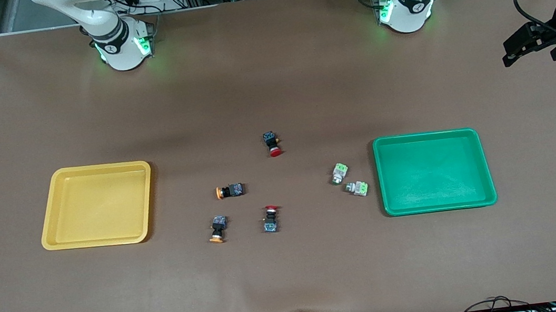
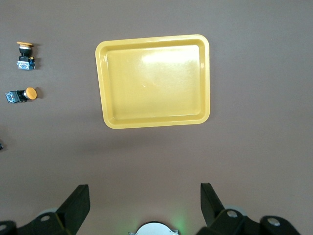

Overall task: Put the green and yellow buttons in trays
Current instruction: 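Reach the left gripper toward the green buttons beside the green tray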

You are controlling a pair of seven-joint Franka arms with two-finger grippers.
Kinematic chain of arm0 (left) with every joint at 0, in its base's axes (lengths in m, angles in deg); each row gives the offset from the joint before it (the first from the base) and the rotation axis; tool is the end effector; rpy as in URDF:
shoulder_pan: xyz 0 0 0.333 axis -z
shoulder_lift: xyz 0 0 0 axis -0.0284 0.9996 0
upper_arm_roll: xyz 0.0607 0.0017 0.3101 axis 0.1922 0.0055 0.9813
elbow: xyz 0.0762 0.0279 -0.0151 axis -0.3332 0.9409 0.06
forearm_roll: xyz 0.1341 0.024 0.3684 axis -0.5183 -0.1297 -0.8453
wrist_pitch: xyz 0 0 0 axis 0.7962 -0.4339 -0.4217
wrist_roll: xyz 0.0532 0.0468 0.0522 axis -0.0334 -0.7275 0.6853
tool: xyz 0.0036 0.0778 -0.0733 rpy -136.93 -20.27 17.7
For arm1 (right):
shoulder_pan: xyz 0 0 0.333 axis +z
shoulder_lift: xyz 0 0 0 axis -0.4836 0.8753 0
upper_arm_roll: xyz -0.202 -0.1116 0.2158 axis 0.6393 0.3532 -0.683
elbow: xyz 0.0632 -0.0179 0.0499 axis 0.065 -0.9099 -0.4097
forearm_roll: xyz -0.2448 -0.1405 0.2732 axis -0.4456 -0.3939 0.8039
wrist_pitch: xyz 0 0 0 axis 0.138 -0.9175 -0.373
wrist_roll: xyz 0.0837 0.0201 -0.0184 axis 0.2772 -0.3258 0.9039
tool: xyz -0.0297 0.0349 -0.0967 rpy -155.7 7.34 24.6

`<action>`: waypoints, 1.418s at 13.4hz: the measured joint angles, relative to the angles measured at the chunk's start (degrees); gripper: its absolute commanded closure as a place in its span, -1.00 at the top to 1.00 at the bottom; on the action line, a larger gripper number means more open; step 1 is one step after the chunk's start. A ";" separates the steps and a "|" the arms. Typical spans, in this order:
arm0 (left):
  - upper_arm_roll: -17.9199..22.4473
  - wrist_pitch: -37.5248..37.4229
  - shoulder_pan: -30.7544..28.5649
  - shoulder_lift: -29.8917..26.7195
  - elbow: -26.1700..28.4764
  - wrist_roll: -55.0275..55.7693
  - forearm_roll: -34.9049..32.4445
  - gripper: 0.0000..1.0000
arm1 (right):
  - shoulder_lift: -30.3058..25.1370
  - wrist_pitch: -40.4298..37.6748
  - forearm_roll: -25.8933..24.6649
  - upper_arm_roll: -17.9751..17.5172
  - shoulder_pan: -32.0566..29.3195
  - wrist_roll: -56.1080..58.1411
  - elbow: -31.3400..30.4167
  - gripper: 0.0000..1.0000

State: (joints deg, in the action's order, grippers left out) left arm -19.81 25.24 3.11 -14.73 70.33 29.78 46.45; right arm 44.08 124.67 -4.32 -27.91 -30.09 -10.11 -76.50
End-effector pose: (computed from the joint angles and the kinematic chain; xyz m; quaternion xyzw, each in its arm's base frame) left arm 0.5291 -0.0308 0.6392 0.9999 0.0038 -0.0083 0.0055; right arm 0.5193 -0.0679 0.6405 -0.9978 0.0479 0.0458 0.0097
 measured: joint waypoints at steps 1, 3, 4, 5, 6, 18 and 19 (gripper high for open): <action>-0.02 0.00 0.01 0.01 0.00 0.00 -0.01 1.00 | 0.00 0.00 0.00 0.00 -0.02 0.00 0.01 1.00; -0.02 -0.04 0.01 0.01 0.00 0.00 -0.02 1.00 | 0.00 0.00 0.00 0.01 -0.08 -0.01 0.02 1.00; -0.03 -0.06 0.02 0.02 0.00 0.00 -0.02 1.00 | 0.00 0.00 0.00 0.01 -0.11 -0.01 0.02 1.00; -0.07 -0.13 0.02 0.08 0.01 0.00 -0.02 1.00 | 0.00 0.00 0.00 0.01 -0.12 -0.01 0.02 1.00; -0.10 -0.30 0.02 0.26 0.02 0.00 -0.02 1.00 | 0.00 0.00 0.00 0.01 -0.13 -0.01 0.02 1.00; -1.69 4.16 7.07 14.99 0.35 1.87 0.03 1.00 | 1.72 0.40 0.01 -0.18 -0.78 0.08 0.46 1.00; -1.71 5.75 8.13 16.64 0.35 2.31 0.24 1.00 | 2.99 0.52 0.05 -0.41 -0.58 0.08 0.70 1.00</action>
State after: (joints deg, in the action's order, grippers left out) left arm -21.52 30.99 11.23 1.91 70.68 32.09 46.69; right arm 47.07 125.19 -4.27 -28.32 -30.67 -10.03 -75.80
